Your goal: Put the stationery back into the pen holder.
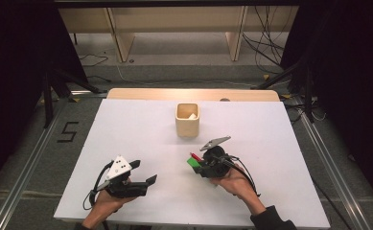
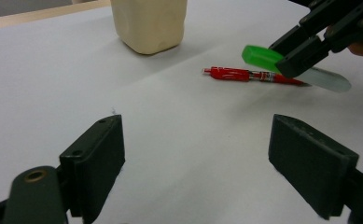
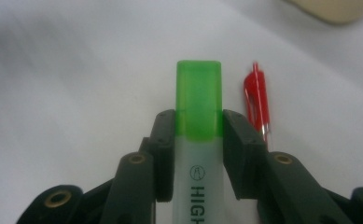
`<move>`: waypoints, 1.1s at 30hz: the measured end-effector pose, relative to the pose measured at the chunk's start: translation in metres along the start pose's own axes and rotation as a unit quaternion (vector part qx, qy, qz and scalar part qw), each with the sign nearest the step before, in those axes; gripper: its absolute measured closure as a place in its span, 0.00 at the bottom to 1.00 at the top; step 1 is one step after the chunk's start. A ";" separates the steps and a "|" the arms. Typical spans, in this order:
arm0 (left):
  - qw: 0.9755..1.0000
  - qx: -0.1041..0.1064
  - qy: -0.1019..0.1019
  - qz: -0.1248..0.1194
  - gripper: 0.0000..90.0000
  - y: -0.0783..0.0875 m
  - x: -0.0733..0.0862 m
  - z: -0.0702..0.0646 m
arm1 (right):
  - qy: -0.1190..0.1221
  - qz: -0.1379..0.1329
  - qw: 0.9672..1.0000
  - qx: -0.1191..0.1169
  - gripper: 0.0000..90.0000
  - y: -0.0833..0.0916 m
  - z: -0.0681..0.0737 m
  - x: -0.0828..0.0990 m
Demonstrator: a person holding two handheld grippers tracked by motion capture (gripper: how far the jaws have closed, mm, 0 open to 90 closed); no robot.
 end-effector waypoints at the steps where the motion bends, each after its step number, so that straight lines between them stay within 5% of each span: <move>1: 1.000 0.001 0.001 -0.001 0.20 0.000 0.000 0.000 | 0.001 -0.010 1.000 -0.001 0.75 0.002 0.000 -0.002; 12: 1.000 0.001 0.011 -0.008 0.20 0.001 -0.002 0.001 | -0.017 -0.114 0.993 -0.002 0.75 0.028 -0.006 -0.026; 33: 1.000 0.000 0.019 -0.018 0.20 0.003 -0.003 0.003 | -0.047 -0.209 0.977 0.023 0.75 0.053 -0.030 -0.098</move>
Point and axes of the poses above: each handheld gripper's, and its own axes: y roughly backward along the jaws, x roughly out of its underside, z roughly to its left, the point moved 7 cm from there along -y, roughly forward along the jaws, and after that the axes turned 5 degrees about z, right-handed, at the moved point
